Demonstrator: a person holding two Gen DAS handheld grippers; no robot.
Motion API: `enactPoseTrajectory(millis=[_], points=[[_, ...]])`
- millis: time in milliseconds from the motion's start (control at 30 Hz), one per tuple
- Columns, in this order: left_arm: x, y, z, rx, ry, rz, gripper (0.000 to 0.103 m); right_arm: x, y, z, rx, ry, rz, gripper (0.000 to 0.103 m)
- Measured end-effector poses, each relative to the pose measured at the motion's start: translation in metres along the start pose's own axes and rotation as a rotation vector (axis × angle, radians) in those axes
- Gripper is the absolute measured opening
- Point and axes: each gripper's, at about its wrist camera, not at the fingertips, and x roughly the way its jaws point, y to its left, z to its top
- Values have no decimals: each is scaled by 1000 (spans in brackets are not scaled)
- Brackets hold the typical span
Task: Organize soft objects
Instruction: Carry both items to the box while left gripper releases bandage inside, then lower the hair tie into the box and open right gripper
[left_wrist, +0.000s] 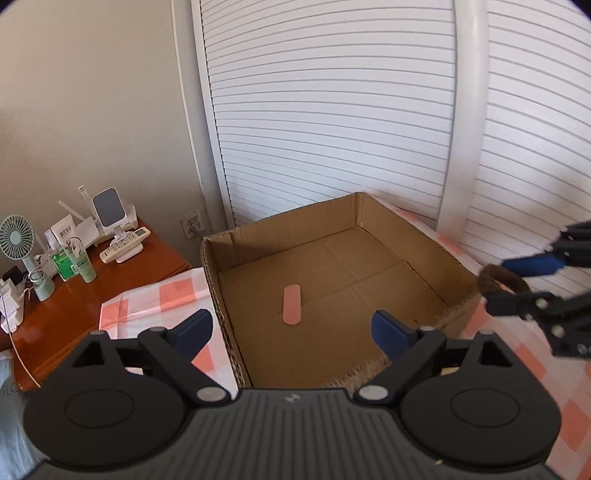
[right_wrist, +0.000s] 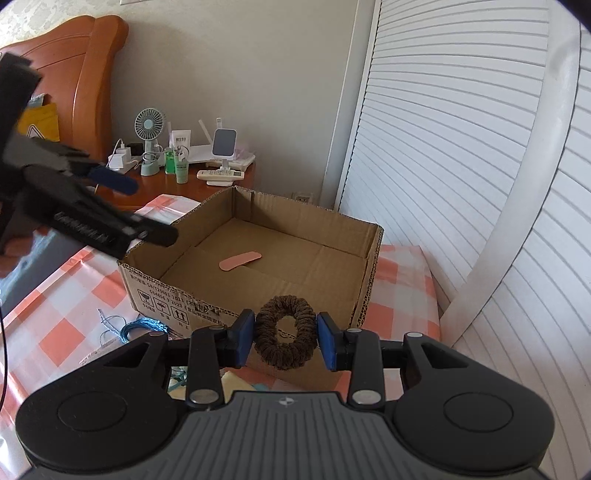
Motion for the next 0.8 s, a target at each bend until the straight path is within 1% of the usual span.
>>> enactPoseTrajectory(millis=[67, 100, 200, 300, 367, 467, 567, 667, 733, 767, 800], points=[[-20, -7, -16, 2, -28, -8, 96, 3, 1, 5, 5, 6, 3, 42], [-29, -9, -23, 0, -36, -17, 99, 5, 1, 8, 6, 8, 4, 42], [-51, -19, -44, 1, -46, -31, 100, 12, 3, 17, 7, 10, 10, 42], [-64, -29, -60, 18, -47, -2, 100, 23, 3, 29, 12, 14, 15, 42], [-68, -33, -71, 6, -39, 19, 100, 34, 3, 39, 16, 17, 17, 42], [-72, -37, -86, 2, -17, 29, 100, 52, 0, 54, 20, 24, 14, 42], [-71, -36, -96, -10, 8, 32, 100, 73, -1, 68, 8, 37, 1, 42], [-71, -33, -103, -33, 26, 60, 100, 94, -4, 82, 15, 49, -20, 42], [-71, -32, -107, -46, 37, 61, 100, 108, -8, 88, 15, 45, -41, 48], [-71, -31, -109, -50, 39, 63, 100, 114, -9, 91, 15, 44, -62, 59], [-71, -29, -111, -54, 41, 65, 100, 120, -11, 93, 23, 48, -83, 74]])
